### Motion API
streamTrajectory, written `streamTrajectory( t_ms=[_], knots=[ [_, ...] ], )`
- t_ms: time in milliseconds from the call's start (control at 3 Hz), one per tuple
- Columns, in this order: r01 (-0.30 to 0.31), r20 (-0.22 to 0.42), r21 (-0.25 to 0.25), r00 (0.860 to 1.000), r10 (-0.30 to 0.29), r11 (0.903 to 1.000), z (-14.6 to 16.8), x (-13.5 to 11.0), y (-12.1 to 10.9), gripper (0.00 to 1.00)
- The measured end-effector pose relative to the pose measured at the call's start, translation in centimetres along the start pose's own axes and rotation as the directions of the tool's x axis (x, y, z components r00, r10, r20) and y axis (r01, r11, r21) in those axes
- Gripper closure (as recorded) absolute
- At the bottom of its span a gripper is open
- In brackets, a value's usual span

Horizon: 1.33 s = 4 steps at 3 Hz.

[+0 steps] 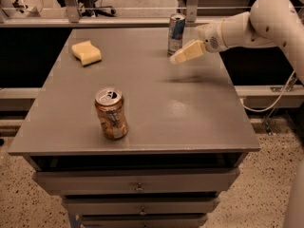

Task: Knock redbull can over

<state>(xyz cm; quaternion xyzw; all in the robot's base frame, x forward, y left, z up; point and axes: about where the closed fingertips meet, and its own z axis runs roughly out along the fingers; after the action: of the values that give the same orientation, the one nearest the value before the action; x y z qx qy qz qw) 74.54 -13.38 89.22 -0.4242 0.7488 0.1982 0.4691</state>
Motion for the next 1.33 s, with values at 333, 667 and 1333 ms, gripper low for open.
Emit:
streamTrajectory(
  t_ms=[333,667,1333],
  knots=[
    [-0.018,0.1,-0.081,0.995,0.026,0.9965,2.9,-2.6,0.8,0.0],
    [-0.022,0.186,-0.164,0.981,0.053,0.9861,4.6,-4.7,1.8,0.0],
    [0.039,0.306,-0.282,0.951,0.052,0.9586,2.3,-8.2,5.1,0.0]
  ],
)
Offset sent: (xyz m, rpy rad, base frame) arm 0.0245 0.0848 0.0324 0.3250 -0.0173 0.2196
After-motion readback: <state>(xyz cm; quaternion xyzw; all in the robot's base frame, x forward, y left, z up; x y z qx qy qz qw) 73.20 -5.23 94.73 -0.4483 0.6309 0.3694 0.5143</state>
